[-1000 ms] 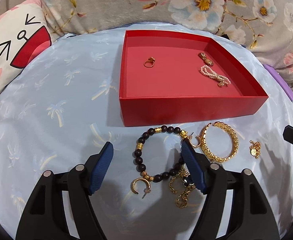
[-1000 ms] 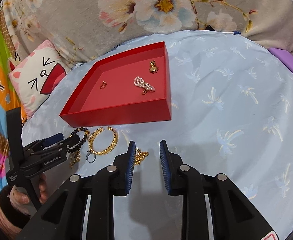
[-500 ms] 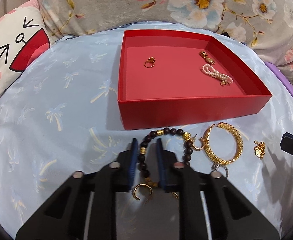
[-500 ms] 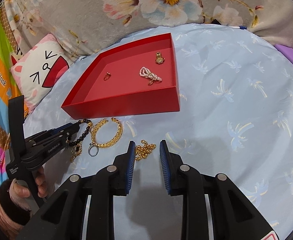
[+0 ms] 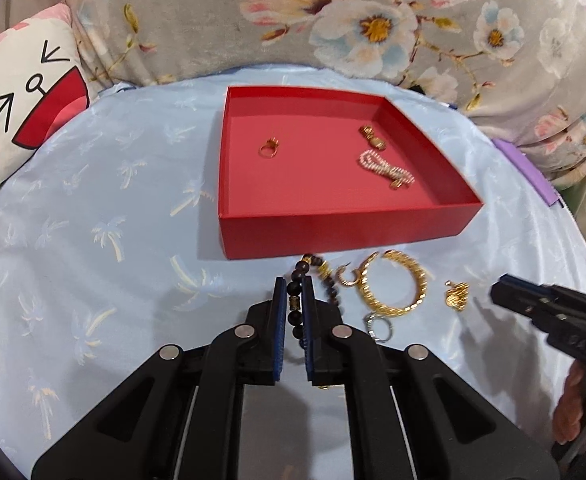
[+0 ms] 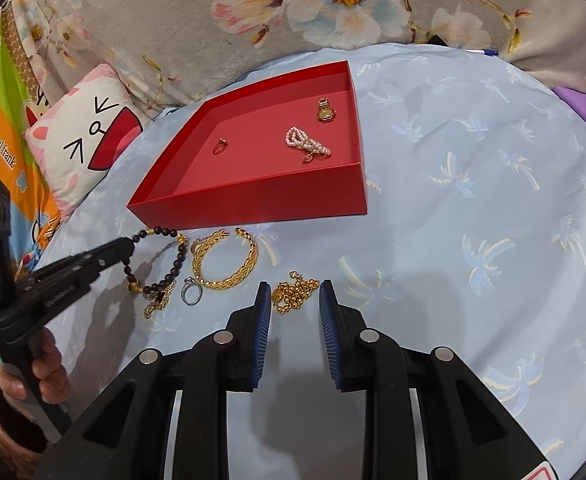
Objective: Organize jewelry
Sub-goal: 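Grasp the black bead bracelet with the left gripper and lift it, then lower the black bead bracelet into the red box and open the left gripper, then grasp the twisted gold bangle with the right gripper and drop it into the box, then grasp the black clover chain bracelet with the left gripper while the right grasps a gold chain, then carry the clover bracelet into the box with the left gripper while the right carries the chain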
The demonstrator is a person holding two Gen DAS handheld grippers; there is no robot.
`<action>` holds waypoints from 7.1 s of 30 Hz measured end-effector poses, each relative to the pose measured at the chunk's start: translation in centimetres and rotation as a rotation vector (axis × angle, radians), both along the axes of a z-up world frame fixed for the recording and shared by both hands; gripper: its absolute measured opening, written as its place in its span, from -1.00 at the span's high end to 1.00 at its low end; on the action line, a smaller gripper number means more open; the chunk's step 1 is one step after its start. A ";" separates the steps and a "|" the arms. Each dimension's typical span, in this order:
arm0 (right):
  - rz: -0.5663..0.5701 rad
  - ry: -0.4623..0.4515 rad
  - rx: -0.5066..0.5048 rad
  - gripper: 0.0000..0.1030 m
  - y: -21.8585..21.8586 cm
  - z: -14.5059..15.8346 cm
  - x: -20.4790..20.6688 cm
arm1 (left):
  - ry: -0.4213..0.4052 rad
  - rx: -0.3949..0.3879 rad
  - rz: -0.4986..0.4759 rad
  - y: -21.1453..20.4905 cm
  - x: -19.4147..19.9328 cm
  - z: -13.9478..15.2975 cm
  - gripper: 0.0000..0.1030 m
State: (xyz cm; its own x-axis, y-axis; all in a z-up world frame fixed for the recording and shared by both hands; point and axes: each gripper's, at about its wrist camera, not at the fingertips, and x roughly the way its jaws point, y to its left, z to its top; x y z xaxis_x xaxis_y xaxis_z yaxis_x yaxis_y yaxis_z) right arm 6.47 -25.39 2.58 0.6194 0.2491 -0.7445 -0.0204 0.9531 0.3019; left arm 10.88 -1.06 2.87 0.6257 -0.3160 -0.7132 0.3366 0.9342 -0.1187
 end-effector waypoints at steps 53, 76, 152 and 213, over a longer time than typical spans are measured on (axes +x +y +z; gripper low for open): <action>0.117 -0.004 -0.074 -0.01 6.5 0.7 2.6 | -0.150 0.105 0.138 1.0 3.9 0.7 0.05; 0.065 0.033 -0.164 -0.06 8.7 -2.0 4.9 | -0.076 0.095 0.085 2.1 1.5 -2.8 0.05; 0.006 0.036 -0.141 0.16 2.2 -1.4 1.0 | -0.019 0.097 0.100 0.9 -1.6 -3.3 -0.20; 0.006 -0.140 -0.078 0.91 0.1 9.3 7.0 | -0.169 0.007 -0.070 -4.0 4.7 7.9 0.75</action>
State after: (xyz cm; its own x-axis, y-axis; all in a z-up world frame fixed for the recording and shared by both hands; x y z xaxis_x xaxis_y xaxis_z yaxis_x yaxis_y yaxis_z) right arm 13.49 -25.30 11.90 0.7174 0.1976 -0.6680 -0.0628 0.9734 0.2205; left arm 15.57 -5.09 10.78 0.7133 -0.3584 -0.6023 0.4151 0.9085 -0.0489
